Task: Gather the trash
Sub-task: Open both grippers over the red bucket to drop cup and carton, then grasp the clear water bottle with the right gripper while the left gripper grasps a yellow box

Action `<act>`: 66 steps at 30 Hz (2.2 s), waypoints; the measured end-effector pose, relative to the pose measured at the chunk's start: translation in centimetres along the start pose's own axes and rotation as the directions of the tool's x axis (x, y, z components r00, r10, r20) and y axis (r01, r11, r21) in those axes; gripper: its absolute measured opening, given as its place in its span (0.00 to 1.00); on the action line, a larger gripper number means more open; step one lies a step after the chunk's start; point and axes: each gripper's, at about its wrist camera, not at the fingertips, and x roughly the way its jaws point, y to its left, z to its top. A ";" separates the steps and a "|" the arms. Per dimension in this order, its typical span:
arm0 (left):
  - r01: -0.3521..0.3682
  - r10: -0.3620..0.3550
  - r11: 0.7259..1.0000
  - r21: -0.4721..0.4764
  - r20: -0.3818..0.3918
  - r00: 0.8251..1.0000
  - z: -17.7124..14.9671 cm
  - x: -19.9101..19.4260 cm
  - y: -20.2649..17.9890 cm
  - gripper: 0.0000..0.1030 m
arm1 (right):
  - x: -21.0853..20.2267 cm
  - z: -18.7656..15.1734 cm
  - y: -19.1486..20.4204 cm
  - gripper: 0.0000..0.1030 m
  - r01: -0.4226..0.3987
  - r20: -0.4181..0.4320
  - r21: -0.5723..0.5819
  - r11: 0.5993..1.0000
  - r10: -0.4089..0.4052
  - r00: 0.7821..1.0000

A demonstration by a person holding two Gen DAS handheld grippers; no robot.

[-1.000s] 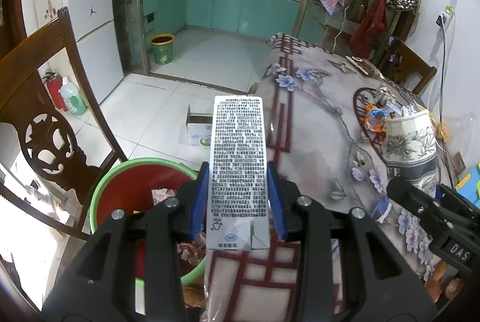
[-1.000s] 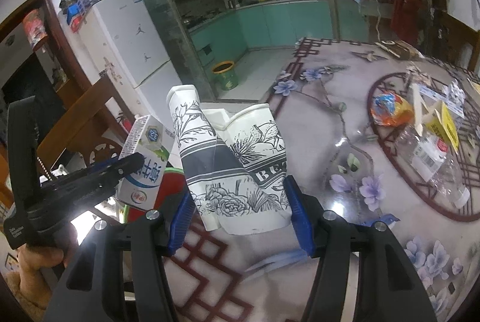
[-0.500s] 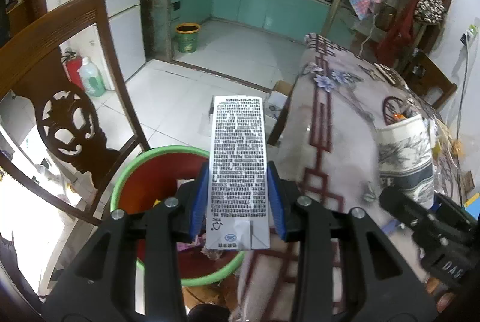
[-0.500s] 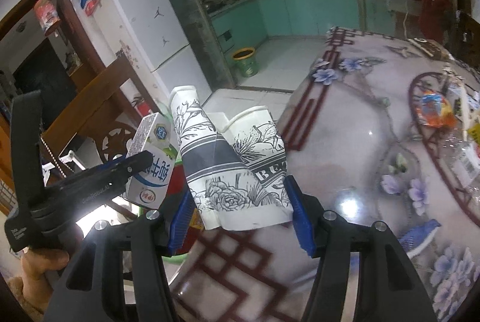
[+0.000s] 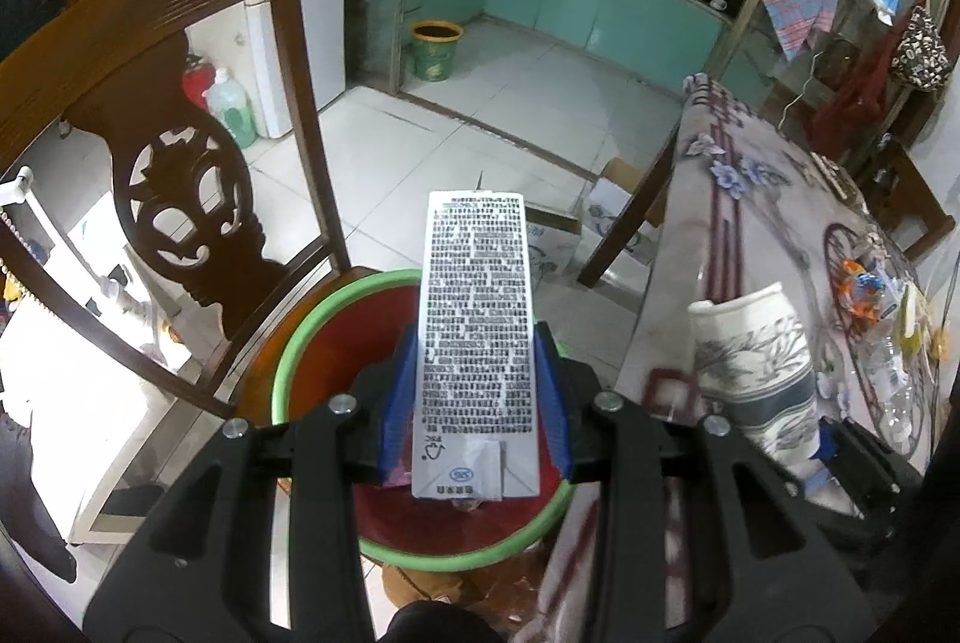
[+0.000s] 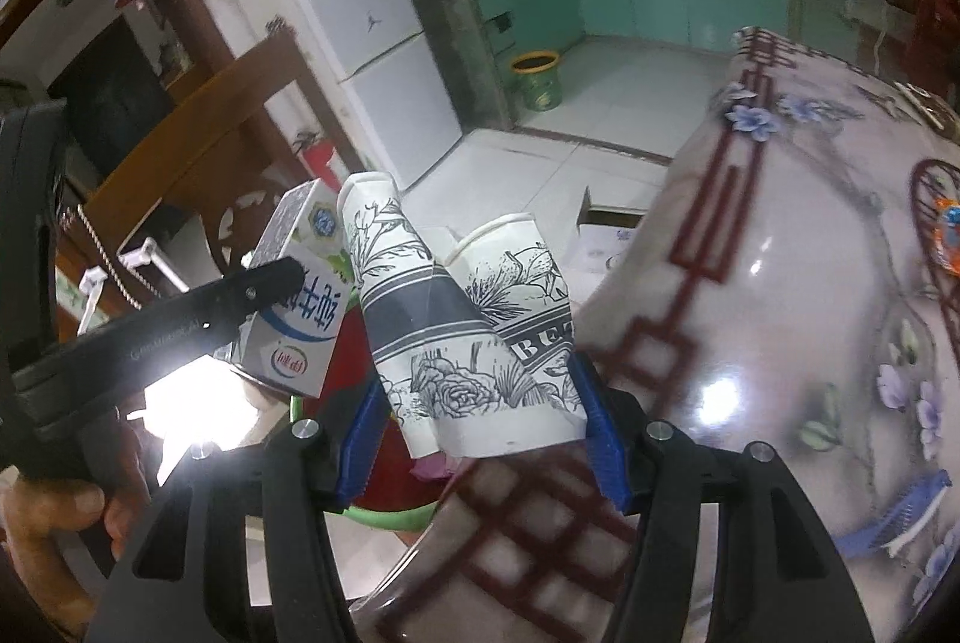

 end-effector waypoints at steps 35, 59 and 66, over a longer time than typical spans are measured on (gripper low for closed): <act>0.037 -0.037 0.999 0.012 -0.019 0.999 0.3 -0.5 -4.6 0.75 | -6.2 -2.4 -5.6 0.79 0.179 0.051 -0.035 0.983 -0.178 0.983; 0.251 -0.215 0.924 0.290 -0.149 0.965 -4.3 1.6 -27.8 0.81 | -11.4 -4.1 -34.2 0.37 0.358 -0.169 0.145 0.922 -0.333 0.928; 0.307 -0.280 0.914 0.264 -0.133 0.951 -3.8 2.5 -31.4 0.81 | -14.1 -7.1 -30.4 0.37 0.263 -0.222 0.135 0.955 -0.230 0.948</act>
